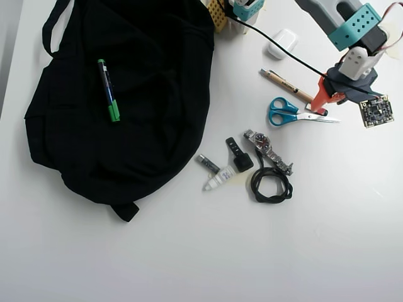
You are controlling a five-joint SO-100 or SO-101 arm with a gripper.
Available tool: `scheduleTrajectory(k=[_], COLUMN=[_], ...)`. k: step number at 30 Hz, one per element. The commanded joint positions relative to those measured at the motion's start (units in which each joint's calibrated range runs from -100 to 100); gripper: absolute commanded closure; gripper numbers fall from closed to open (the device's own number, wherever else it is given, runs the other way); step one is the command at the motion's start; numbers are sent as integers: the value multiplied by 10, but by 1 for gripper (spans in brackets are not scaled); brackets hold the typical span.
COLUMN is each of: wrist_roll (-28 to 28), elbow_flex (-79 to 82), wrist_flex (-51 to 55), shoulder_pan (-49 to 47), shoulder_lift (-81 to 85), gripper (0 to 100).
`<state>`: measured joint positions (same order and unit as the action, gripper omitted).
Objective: Put the usb stick into the black bag
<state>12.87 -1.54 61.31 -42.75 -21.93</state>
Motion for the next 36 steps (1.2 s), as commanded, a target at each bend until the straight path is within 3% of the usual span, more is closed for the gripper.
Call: scheduleTrajectory(k=[1,36], wrist_roll=[-1,-3], elbow_flex=[-8,-10], wrist_flex=[-21,-33], shoulder_pan=[2,3], shoulder_lift=[-7,-60], gripper=[76,76])
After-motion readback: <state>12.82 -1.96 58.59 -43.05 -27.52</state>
